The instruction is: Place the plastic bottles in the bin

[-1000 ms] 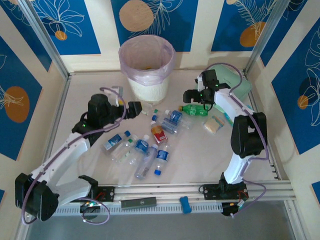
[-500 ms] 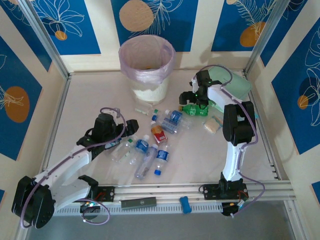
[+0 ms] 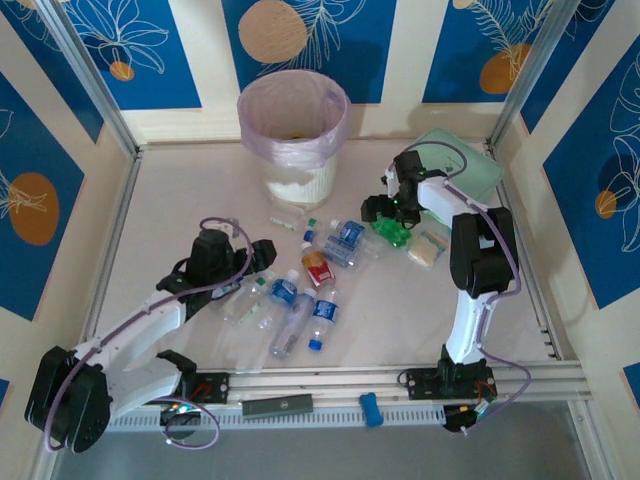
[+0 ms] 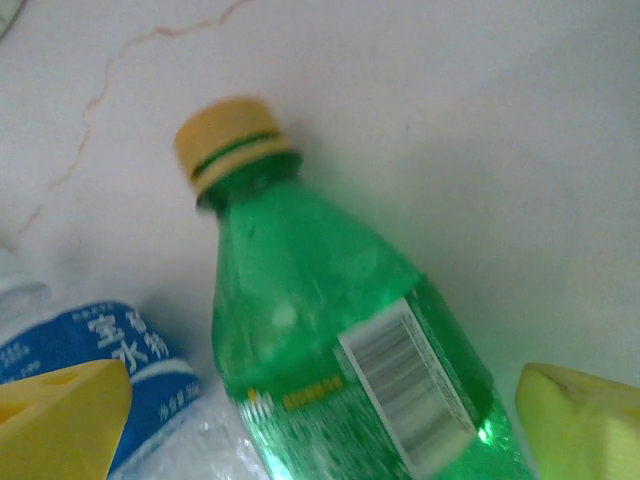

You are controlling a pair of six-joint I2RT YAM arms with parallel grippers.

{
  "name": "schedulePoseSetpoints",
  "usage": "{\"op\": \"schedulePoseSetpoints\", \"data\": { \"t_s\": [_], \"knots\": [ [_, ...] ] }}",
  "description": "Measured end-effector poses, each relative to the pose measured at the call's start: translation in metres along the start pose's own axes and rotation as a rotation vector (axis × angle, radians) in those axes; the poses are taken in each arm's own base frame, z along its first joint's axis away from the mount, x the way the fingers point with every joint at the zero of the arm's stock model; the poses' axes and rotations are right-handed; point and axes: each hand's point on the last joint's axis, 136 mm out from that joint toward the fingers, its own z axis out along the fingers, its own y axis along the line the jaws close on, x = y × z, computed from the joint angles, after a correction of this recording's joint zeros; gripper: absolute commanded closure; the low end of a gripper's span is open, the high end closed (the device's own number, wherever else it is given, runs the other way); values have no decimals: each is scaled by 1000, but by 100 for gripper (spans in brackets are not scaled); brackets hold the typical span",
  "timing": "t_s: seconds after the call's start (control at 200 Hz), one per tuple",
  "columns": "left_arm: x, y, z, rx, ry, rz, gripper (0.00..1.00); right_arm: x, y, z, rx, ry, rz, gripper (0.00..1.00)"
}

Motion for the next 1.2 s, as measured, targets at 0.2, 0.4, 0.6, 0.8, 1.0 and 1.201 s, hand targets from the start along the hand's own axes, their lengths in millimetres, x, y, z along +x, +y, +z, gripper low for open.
{"op": "schedulePoseSetpoints", "data": {
  "t_s": [0.2, 0.4, 0.6, 0.8, 1.0, 1.201],
  "knots": [
    [-1, -1, 5, 4, -4, -14, 0, 12, -1, -4, 1, 6, 15, 3],
    [2, 2, 10, -5, 9, -17, 0, 15, 1, -1, 9, 15, 16, 7],
    [2, 2, 10, -6, 11, -18, 0, 24, 3, 17, 42, 60, -8, 9],
    [2, 2, 10, -7, 10, -18, 0, 24, 0, 22, 67, 70, -17, 17],
    [2, 2, 11, -6, 9, -17, 0, 20, 0, 21, 74, 59, -29, 33],
    [1, 1, 13, -10, 15, -18, 0, 18, 0, 19, 73, 53, -34, 48]
  ]
}}
